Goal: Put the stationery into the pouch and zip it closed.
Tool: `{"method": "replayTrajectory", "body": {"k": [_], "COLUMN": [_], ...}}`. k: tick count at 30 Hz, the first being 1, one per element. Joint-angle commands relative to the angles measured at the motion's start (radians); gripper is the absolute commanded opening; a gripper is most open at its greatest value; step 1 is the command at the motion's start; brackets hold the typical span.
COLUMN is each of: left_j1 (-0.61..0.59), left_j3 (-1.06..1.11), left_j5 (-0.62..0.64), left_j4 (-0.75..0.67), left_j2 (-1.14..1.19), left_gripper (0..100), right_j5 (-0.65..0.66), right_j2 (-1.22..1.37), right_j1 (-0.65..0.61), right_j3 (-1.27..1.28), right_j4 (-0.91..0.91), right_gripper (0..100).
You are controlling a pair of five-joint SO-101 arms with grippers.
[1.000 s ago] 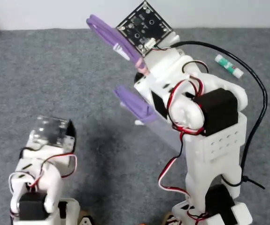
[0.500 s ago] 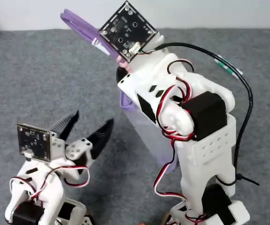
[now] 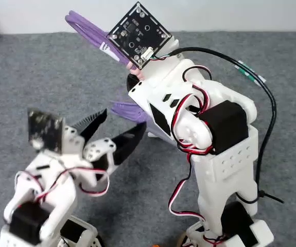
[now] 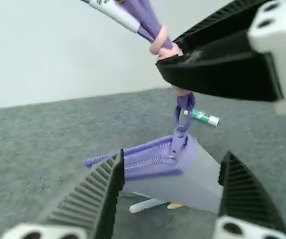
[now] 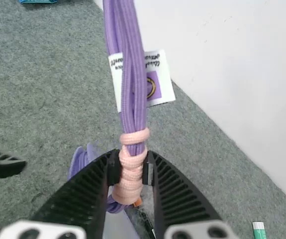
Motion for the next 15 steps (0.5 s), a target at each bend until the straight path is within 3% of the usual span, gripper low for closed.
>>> {"method": "replayTrajectory", "body": {"k": [1,5,15], "left_j1": [-0.071,-0.124,-0.089], "left_j3": [-0.065,-0.058,-0.054], "left_j5": [0.012,0.012,0.008], "left_j4": [-0.011,-0.029,-0.029], "left_j2": [0.087,0.098,0.107], "left_gripper": [30,30,30], "right_j5": [-0.006,-0.006,-0.006], "right_j2": [-0.015,-0.035,-0.085], "right_j1": [-0.007,-0.007,-0.01], "right_j3": [-0.021,-0.021,-0.021], "right_j4": [-0.002,0.024,0.016], "right_gripper": [0.9,0.9,0.9]}}
